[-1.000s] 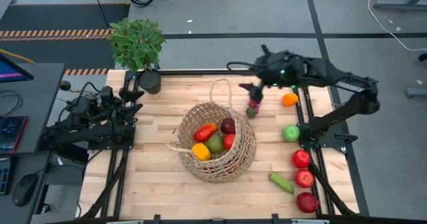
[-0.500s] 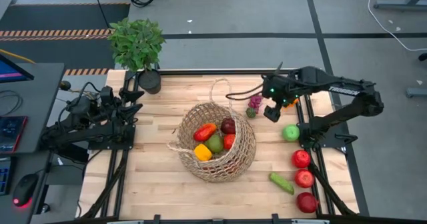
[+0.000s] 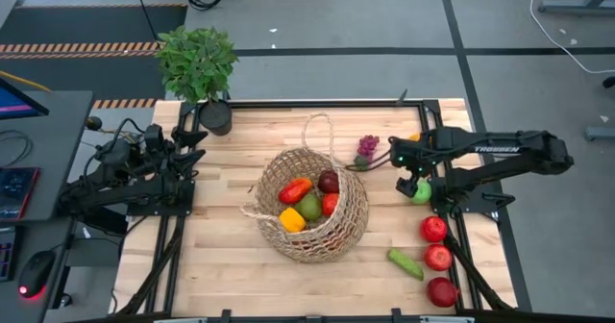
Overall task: Build produce basket
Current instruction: Put the green apple into the brown basket
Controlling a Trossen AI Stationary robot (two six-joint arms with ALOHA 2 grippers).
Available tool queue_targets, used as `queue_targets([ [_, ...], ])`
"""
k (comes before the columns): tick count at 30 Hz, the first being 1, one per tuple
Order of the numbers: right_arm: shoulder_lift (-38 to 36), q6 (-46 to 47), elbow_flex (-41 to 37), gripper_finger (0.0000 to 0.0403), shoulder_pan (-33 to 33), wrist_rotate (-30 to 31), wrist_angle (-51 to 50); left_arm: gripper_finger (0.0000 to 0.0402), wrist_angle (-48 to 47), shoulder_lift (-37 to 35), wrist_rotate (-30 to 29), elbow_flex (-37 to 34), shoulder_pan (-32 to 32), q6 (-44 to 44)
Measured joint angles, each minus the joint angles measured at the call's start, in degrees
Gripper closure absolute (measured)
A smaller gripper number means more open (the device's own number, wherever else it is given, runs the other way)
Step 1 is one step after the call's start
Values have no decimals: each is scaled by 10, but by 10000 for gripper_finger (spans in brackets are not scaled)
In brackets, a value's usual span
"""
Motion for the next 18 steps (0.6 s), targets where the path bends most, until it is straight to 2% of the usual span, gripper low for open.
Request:
queue_targets([
  [8,26,29,-63,4,1,-29,38,12,0,0,0,0,0,0],
  [13,46,38,-65,6,1,0,38,12,0,0,0,0,0,0],
  [18,79,20,-66,6,1,-10,34,12,0,0,0,0,0,0],
])
